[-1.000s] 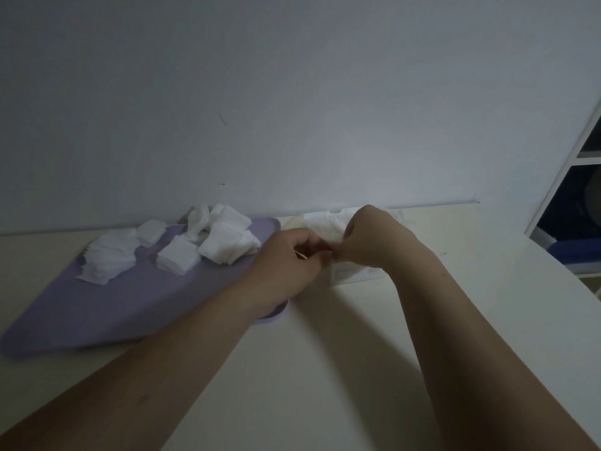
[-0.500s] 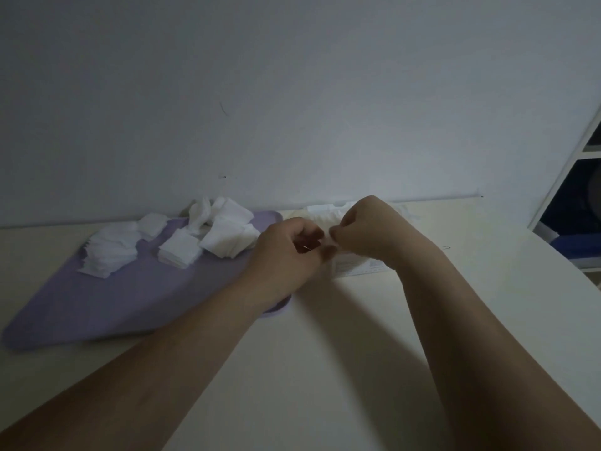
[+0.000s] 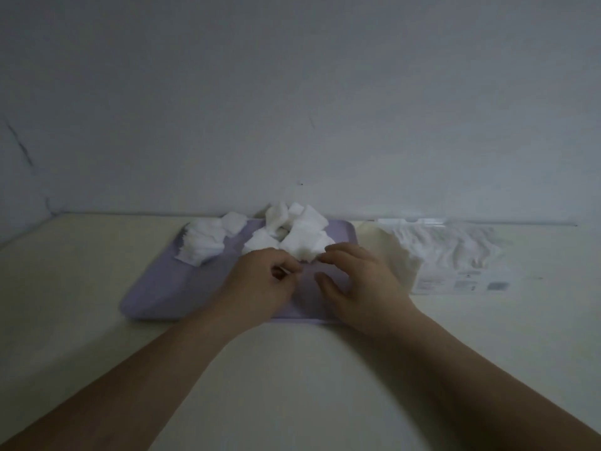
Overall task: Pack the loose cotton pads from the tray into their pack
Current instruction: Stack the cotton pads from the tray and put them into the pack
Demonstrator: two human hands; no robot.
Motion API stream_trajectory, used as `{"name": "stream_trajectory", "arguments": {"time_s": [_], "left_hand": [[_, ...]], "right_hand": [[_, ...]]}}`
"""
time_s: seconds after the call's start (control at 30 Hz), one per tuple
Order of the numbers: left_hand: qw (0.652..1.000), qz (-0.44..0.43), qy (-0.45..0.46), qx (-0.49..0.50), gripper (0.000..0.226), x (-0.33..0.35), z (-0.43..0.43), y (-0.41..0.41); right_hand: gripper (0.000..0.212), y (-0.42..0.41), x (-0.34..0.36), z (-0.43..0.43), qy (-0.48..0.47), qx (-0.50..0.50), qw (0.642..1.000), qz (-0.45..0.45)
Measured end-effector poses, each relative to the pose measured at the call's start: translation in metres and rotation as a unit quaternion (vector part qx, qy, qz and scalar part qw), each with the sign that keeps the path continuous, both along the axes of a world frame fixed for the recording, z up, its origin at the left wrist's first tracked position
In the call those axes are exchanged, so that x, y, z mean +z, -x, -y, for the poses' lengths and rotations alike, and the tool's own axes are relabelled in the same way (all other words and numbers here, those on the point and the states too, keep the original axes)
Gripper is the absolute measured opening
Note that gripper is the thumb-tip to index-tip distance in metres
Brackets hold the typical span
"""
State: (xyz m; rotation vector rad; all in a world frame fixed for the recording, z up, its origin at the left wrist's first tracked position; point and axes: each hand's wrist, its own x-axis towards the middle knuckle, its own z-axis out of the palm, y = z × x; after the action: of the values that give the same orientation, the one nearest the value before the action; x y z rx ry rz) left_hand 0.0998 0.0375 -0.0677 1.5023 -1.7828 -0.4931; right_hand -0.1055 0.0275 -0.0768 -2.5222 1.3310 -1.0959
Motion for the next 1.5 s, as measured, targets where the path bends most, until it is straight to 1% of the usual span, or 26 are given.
{"name": "stream_trajectory", "arguments": {"time_s": [0.07,0.13,0.17,0.23,0.27,0.3,0.37,0.43,0.5,0.6,0.67,0.73,0.77,0.83,0.9,0.97,1.0,1.07,1.1,1.13,1.2,1.23,1.27,1.33,1.43,1.5], "left_hand": [[0.998,-0.007,0.013,0.057,0.020,0.002,0.007,-0.023],[0.995,0.003,0.025,0.100,0.011,0.005,0.020,-0.044],[0.993,0.016,0.028,0.110,0.011,0.008,0.028,-0.052],[0.991,0.058,0.023,0.115,0.020,0.009,0.044,-0.061],[0.991,0.075,0.012,0.114,0.024,0.008,0.052,-0.062],[0.990,0.083,-0.009,0.111,0.027,0.007,0.060,-0.061],[0.991,0.080,-0.050,0.099,0.023,0.003,0.073,-0.058],[0.992,0.070,-0.061,0.080,0.027,0.000,0.079,-0.055],[0.994,0.061,-0.070,0.064,0.030,-0.001,0.080,-0.055],[0.993,0.059,-0.105,0.017,0.036,-0.001,0.079,-0.062],[0.991,0.066,-0.120,0.000,0.034,0.000,0.074,-0.065],[0.991,0.068,-0.118,-0.007,0.032,0.001,0.067,-0.067],[0.991,0.072,-0.116,-0.010,0.032,0.002,0.063,-0.066],[0.991,0.072,-0.117,-0.009,0.034,0.002,0.053,-0.064],[0.992,0.043,-0.115,0.001,0.039,0.001,0.046,-0.063],[0.994,-0.004,-0.109,0.003,0.044,0.001,0.039,-0.062],[0.994,-0.033,-0.105,0.003,0.044,0.000,0.036,-0.062],[0.991,-0.089,-0.097,0.015,0.034,0.002,0.027,-0.058],[0.987,-0.123,-0.100,0.020,0.028,0.004,0.024,-0.057],[0.979,-0.167,-0.112,0.014,0.026,0.007,0.021,-0.056],[0.952,-0.271,-0.139,-0.039,0.035,0.010,0.017,-0.054],[0.936,-0.311,-0.149,-0.070,0.040,0.010,0.016,-0.052],[0.927,-0.329,-0.155,-0.095,0.044,0.009,0.015,-0.049],[0.923,-0.324,-0.161,-0.130,0.047,0.005,0.015,-0.041],[0.922,-0.316,-0.166,-0.147,0.037,-0.002,0.016,-0.028],[0.932,-0.291,-0.153,-0.152,0.031,-0.005,0.015,-0.026]], "right_hand": [[0.036,0.001,0.002,0.002,-0.009,0.000,1.000,0.023],[0.033,-0.003,0.006,0.005,-0.032,-0.011,0.997,0.065],[0.031,-0.008,0.010,0.008,-0.045,-0.021,0.995,0.088],[0.029,-0.019,0.021,0.018,-0.096,-0.054,0.987,0.120],[0.029,-0.026,0.028,0.026,-0.125,-0.074,0.982,0.118],[0.031,-0.033,0.033,0.037,-0.151,-0.092,0.979,0.101],[0.036,-0.046,0.037,0.060,-0.199,-0.112,0.971,0.069],[0.042,-0.056,0.034,0.078,-0.226,-0.126,0.965,0.044],[0.048,-0.059,0.029,0.089,-0.238,-0.139,0.961,0.015],[0.058,-0.060,0.031,0.101,-0.258,-0.120,0.959,-0.005],[0.061,-0.061,0.036,0.104,-0.256,-0.106,0.959,-0.061],[0.054,-0.063,0.040,0.105,-0.225,-0.099,0.960,-0.131],[0.043,-0.064,0.042,0.103,-0.213,-0.093,0.961,-0.149],[0.020,-0.064,0.046,0.097,-0.208,-0.080,0.963,-0.150],[0.012,-0.062,0.047,0.089,-0.207,-0.071,0.968,-0.122],[0.011,-0.056,0.048,0.078,-0.203,-0.072,0.974,-0.074],[0.012,-0.053,0.048,0.074,-0.202,-0.072,0.976,-0.037],[0.012,-0.044,0.048,0.062,-0.187,-0.070,0.977,0.070],[0.014,-0.040,0.047,0.057,-0.192,-0.066,0.969,0.140],[0.018,-0.037,0.045,0.051,-0.212,-0.056,0.952,0.212],[0.029,-0.031,0.035,0.039,-0.282,-0.030,0.901,0.329],[0.028,-0.029,0.028,0.033,-0.307,-0.021,0.879,0.364],[0.022,-0.027,0.022,0.027,-0.317,-0.013,0.868,0.382],[0.008,-0.022,0.012,0.020,-0.295,-0.011,0.873,0.389],[0.013,-0.020,0.008,0.018,-0.222,-0.016,0.900,0.376],[0.017,-0.020,0.008,0.016,-0.201,-0.007,0.917,0.344]]}}
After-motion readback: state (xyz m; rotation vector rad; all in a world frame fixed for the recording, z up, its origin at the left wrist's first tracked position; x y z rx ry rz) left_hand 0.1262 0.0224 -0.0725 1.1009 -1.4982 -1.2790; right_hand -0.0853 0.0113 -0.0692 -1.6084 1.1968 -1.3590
